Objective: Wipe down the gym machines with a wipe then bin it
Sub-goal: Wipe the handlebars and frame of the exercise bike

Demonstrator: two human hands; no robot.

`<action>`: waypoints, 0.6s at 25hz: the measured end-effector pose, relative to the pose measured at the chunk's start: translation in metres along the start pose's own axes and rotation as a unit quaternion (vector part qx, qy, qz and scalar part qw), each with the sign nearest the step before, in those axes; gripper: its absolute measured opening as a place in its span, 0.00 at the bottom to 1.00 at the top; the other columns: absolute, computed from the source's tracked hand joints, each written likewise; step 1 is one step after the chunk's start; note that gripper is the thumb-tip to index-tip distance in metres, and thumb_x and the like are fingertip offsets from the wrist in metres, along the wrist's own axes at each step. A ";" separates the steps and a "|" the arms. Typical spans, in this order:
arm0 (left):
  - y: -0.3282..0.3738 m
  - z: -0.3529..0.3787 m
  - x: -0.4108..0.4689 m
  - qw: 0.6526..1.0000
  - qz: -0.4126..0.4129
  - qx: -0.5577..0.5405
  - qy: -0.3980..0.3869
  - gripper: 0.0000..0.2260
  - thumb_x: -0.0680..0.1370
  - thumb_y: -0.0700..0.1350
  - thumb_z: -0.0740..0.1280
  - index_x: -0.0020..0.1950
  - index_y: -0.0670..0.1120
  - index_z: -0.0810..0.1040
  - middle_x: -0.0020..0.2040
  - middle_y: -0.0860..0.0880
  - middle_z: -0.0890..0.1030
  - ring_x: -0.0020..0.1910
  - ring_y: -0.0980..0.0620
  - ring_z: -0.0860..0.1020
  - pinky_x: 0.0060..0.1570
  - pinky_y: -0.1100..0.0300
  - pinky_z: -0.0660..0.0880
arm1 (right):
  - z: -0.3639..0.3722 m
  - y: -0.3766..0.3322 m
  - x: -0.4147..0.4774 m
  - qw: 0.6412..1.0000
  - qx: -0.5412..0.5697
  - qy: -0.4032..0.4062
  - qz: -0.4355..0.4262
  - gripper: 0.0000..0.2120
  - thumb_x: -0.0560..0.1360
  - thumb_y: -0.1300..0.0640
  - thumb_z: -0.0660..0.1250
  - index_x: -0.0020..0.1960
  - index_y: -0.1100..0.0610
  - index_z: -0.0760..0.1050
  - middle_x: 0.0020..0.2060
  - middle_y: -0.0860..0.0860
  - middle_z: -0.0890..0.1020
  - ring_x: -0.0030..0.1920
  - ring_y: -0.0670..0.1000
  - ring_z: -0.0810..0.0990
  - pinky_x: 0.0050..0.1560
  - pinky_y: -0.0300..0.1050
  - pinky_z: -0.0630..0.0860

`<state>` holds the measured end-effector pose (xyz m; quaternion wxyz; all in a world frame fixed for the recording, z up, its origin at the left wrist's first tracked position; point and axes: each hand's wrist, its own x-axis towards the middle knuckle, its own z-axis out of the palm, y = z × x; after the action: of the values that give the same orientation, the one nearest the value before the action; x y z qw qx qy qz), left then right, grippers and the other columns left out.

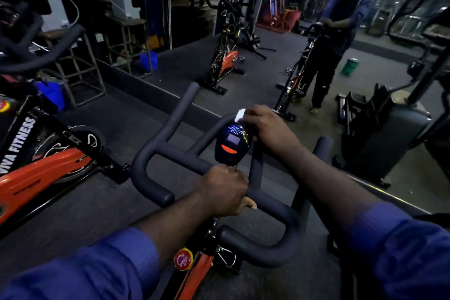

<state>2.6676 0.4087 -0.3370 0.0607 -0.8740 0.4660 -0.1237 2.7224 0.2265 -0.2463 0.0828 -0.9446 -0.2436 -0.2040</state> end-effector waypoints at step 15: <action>0.001 -0.007 -0.003 1.000 -0.016 -0.012 0.017 0.26 0.79 0.69 0.63 0.58 0.47 0.83 0.55 0.47 0.84 0.55 0.45 0.82 0.53 0.51 0.76 | 0.024 0.006 -0.014 0.931 0.184 0.125 0.290 0.10 0.80 0.62 0.69 0.56 0.52 0.86 0.53 0.44 0.87 0.53 0.40 0.83 0.60 0.39 0.77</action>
<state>2.6632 0.4107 -0.3307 0.0404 -0.8795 0.4548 -0.1341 2.7223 0.2213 -0.2744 0.3408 -0.9090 0.0201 -0.2391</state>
